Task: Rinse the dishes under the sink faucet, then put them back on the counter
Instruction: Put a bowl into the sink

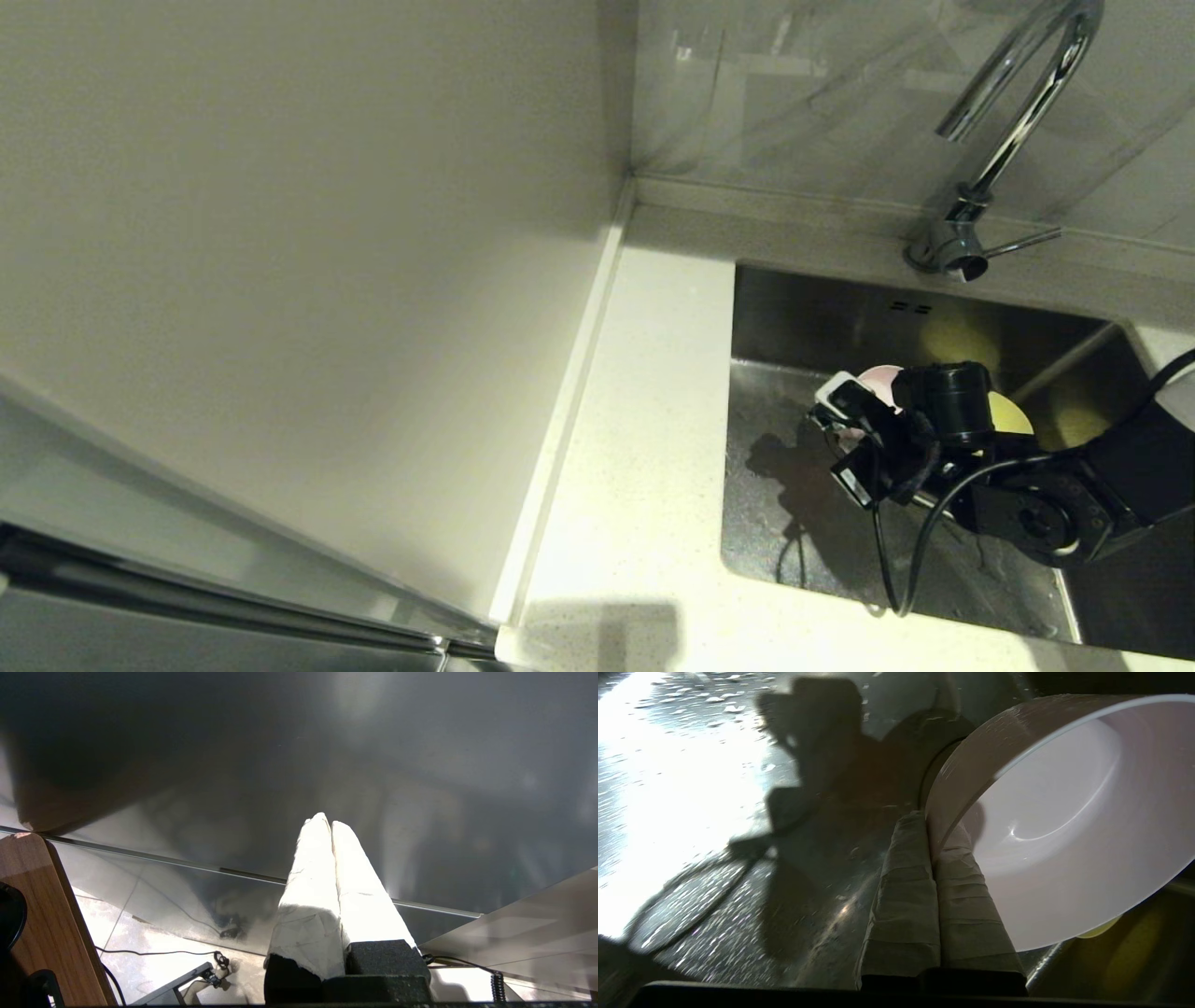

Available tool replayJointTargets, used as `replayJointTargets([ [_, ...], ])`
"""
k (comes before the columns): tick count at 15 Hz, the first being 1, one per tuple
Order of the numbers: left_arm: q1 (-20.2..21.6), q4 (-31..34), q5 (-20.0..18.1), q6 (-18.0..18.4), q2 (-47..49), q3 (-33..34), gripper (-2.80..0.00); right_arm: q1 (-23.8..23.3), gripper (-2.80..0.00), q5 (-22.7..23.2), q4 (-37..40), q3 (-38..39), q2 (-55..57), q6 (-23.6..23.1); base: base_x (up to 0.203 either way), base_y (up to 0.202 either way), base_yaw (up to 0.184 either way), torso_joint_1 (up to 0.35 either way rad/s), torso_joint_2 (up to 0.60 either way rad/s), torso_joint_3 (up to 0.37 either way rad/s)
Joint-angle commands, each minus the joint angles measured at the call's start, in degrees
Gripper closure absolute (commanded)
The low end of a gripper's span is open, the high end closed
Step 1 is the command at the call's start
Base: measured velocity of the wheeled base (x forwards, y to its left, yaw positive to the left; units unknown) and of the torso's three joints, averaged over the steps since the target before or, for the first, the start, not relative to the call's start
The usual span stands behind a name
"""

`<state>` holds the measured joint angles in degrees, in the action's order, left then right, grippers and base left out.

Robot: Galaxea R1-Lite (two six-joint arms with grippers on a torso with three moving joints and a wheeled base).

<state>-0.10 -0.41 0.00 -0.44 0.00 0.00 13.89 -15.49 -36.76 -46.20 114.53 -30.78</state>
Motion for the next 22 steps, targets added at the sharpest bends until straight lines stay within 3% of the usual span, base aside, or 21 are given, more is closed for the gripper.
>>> replayJointTargets([
  [1,0.01,-0.02,0.0,0.0,0.0,0.18,0.0,0.17,0.0,-3.09,-2.46,-3.08,6.25,-0.74,0.0,0.0,0.0,0.0,0.0,0.0],
  [5,0.01,-0.02,0.0,0.0,0.0,0.18,0.0,0.18,0.0,-9.66,-4.31,-5.63,10.62,-0.96,0.0,0.0,0.0,0.0,0.0,0.0],
  [12,0.01,-0.02,0.0,0.0,0.0,0.18,0.0,1.18,0.0,-10.88,-7.89,-6.47,14.77,-0.87,0.0,0.0,0.0,0.0,0.0,0.0],
  [22,0.01,-0.02,0.0,0.0,0.0,0.18,0.0,1.58,0.0,-12.9,-7.8,-16.39,23.29,-0.95,0.0,0.0,0.0,0.0,0.0,0.0],
])
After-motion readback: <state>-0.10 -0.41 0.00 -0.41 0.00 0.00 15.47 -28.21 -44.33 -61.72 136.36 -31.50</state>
